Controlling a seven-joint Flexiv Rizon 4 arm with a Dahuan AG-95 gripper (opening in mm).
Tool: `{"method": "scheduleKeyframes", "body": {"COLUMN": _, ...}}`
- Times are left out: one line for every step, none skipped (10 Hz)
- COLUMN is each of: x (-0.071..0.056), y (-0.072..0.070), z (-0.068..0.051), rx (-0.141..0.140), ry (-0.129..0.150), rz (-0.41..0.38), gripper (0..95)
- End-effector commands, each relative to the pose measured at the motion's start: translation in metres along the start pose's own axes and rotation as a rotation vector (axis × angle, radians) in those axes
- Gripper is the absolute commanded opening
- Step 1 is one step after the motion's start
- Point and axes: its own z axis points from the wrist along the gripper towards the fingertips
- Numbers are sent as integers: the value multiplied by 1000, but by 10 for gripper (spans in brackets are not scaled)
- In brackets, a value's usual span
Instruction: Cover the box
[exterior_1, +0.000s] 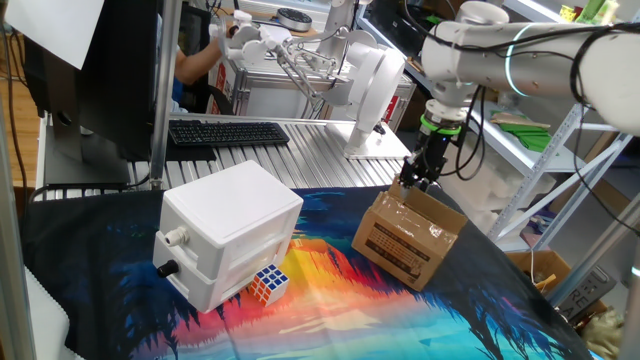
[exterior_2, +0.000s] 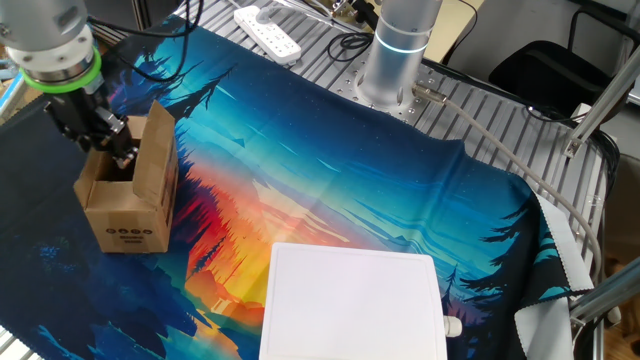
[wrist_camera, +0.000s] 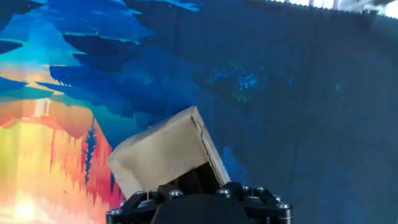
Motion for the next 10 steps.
{"method": "scheduleKeyframes", "body": {"x": 4, "y": 1, "z": 3, "rx": -7, "ry": 2, "rz": 8, "gripper": 570}}
{"method": "scheduleKeyframes", "body": {"x": 6, "y": 2, "z": 5, "rx": -13, "ry": 3, "rz": 16, "gripper": 570}}
{"method": "scheduleKeyframes", "body": {"x": 7, "y": 3, "z": 5, "rx": -23, "ry": 10, "rz": 26, "gripper": 570}}
{"method": "scheduleKeyframes", "body": {"x": 7, "y": 2, "z": 5, "rx": -40, "ry": 21, "rz": 36, "gripper": 570}}
{"method": "scheduleKeyframes", "body": {"x": 7, "y": 3, "z": 5, "rx": -68, "ry": 33, "rz": 58, "gripper": 570}}
{"method": "scheduleKeyframes", "body": {"x": 8, "y": 3, "z": 5, "rx": -93, "ry": 43, "rz": 84, "gripper": 570}}
{"method": "scheduleKeyframes", "body": {"x": 9, "y": 3, "z": 5, "rx": -130, "ry": 54, "rz": 121, "gripper": 570}}
{"method": "scheduleKeyframes", "body": {"x": 11, "y": 3, "z": 6, "rx": -156, "ry": 61, "rz": 147, "gripper": 570}}
{"method": "scheduleKeyframes", "body": {"x": 12, "y": 4, "z": 7, "rx": -157, "ry": 61, "rz": 154, "gripper": 570}}
{"method": "scheduleKeyframes", "body": {"x": 13, "y": 4, "z": 6, "rx": -157, "ry": 60, "rz": 161, "gripper": 570}}
